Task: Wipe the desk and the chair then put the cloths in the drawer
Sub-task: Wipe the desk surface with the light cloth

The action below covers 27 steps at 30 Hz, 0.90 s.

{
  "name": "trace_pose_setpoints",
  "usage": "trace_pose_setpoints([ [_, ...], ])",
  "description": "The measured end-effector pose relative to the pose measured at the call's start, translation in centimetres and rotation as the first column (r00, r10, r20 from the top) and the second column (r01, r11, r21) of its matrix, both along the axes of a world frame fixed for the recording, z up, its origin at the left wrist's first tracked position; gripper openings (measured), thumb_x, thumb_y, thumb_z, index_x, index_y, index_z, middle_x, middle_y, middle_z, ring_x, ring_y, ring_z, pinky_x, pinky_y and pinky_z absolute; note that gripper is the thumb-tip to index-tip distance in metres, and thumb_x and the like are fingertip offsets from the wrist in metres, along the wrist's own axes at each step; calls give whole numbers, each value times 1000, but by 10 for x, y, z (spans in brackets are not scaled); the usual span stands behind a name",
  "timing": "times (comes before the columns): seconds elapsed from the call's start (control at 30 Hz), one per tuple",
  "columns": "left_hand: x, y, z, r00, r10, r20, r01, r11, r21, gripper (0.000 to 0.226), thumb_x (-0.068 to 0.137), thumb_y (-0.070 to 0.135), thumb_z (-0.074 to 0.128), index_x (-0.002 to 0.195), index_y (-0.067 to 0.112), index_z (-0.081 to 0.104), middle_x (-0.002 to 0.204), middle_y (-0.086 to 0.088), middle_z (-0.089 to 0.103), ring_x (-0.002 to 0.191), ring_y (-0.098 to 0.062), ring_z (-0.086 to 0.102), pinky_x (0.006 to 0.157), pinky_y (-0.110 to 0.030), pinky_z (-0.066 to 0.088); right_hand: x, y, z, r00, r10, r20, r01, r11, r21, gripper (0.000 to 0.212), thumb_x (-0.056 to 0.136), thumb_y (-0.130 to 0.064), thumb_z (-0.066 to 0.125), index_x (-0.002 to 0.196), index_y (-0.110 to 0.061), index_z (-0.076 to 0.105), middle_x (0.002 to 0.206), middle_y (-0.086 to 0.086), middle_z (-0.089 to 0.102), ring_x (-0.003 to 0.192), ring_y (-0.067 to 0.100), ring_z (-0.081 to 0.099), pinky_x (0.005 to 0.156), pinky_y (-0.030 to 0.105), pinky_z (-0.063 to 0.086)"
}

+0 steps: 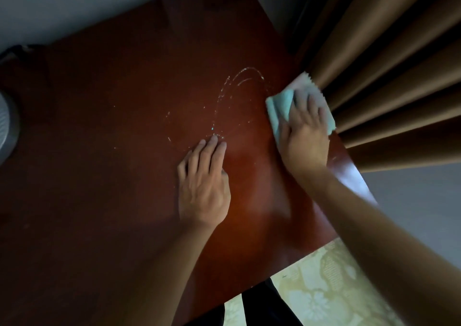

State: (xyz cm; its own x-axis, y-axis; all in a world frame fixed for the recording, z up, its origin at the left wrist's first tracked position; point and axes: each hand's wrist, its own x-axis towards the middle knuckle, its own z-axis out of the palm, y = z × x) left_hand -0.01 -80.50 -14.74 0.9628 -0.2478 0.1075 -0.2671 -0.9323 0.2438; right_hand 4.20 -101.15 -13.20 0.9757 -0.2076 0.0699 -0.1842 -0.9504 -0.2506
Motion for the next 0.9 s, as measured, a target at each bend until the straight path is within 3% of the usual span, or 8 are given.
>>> trace_pose_setpoints([
  [0.13,0,-2,1,1000,11,18,-11,1000,1,45,96,22,36,140,17,48,147,-1,49,139,-21,40,111,-43,33,-93,48,-3,972,235,-1,-235,971,45,49,95,-20,44,139,0,50,150,14,43,142,38,33,116,53,25],
  [0.23,-1,-3,3,999,8,31,-8,1000,5,43,100,23,34,139,15,50,145,-3,51,138,-22,42,111,-45,34,-103,37,-6,928,372,20,-373,927,42,48,96,-26,47,139,-5,51,151,8,43,142,32,35,117,50,26],
  [0.4,-1,-5,1,998,26,59,-26,1000,8,39,102,23,38,137,15,53,143,-4,53,136,-22,44,113,-43,33,-25,-12,-4,993,114,41,-116,992,51,42,99,-20,49,136,0,53,147,14,47,140,37,37,117,51,26],
  [0.47,-2,-4,0,998,19,58,-19,1000,10,39,102,24,38,138,15,52,144,-4,52,137,-22,43,114,-43,32,-29,-3,-3,998,46,35,-49,996,72,42,96,-15,53,136,0,53,148,15,45,140,38,36,116,53,27],
  [0.7,-2,-5,3,996,5,88,-4,1000,-21,39,101,20,39,136,9,55,140,-9,56,134,-26,47,114,-45,35,-141,58,-5,976,218,13,-219,973,75,48,94,-20,45,139,-4,51,148,9,47,139,32,39,113,50,30],
  [0.83,-3,-3,5,997,16,70,-13,999,-32,40,101,20,38,135,8,56,140,-10,56,133,-27,48,114,-45,35,-112,52,-2,949,313,27,-314,947,60,47,93,-20,51,137,-4,53,146,9,49,138,32,42,114,50,31],
  [0.9,-3,-3,6,999,20,49,-17,998,-58,41,101,19,38,135,6,57,140,-10,56,134,-27,48,114,-47,34,-73,49,2,973,229,33,-231,970,81,46,93,-18,58,136,-3,54,145,11,50,136,34,44,114,51,32],
])
